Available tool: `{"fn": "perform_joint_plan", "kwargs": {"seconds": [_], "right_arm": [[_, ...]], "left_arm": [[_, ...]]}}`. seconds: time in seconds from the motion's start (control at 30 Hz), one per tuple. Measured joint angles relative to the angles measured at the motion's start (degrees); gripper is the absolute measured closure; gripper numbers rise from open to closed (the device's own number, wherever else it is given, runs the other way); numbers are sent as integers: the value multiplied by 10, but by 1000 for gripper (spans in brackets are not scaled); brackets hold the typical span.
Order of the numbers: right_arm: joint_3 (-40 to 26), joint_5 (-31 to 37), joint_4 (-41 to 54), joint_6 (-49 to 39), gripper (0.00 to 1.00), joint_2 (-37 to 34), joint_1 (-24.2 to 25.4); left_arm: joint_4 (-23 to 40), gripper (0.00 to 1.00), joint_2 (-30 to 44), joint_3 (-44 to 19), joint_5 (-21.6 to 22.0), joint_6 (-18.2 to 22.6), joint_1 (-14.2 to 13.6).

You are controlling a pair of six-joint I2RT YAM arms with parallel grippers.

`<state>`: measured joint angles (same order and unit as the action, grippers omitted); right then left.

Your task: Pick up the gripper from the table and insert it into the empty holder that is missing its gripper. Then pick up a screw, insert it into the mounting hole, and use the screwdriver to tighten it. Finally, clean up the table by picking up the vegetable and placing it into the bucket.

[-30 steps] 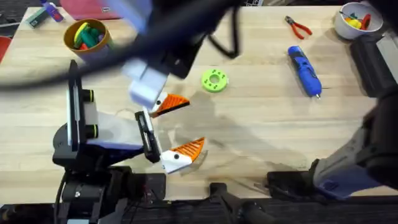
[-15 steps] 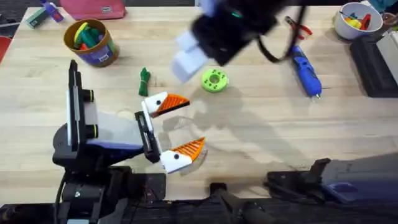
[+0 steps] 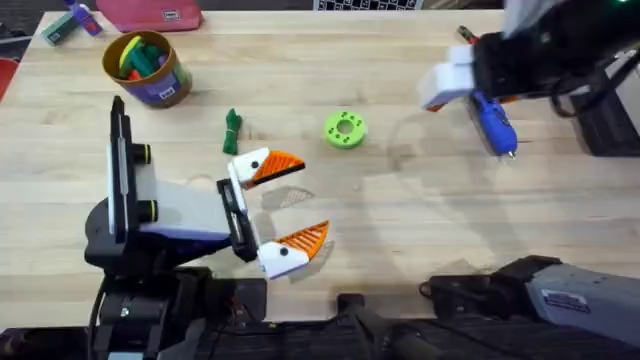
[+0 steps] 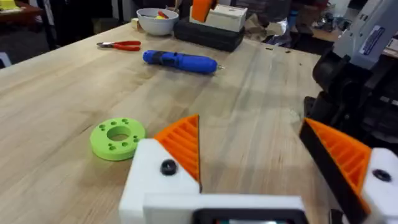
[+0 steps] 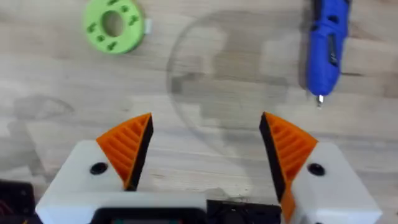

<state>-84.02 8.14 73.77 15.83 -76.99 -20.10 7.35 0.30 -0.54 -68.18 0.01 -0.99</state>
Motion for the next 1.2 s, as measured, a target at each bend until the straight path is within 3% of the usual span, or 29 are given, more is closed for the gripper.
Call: {"fn": "perform_joint_plan", "kwargs": {"seconds": [0.2, 0.4, 0.67, 1.03, 1.1, 1.2], "right_arm": [[1, 0, 0, -8, 8, 0, 93], [1, 0, -4, -9, 8, 0, 153], [1, 0, -7, -9, 7, -3, 187], [1, 0, -11, -9, 8, -27, 189], [1, 0, -11, -9, 8, -27, 189], [1, 0, -11, -9, 10, -27, 189]], "left_arm": [[0, 15, 0, 0, 0, 0, 0], [0, 16, 0, 0, 0, 0, 0], [0, 15, 0, 0, 0, 0, 0], [0, 15, 0, 0, 0, 0, 0], [0, 171, 0, 0, 0, 0, 0], [0, 639, 0, 0, 1, 0, 0]]}}
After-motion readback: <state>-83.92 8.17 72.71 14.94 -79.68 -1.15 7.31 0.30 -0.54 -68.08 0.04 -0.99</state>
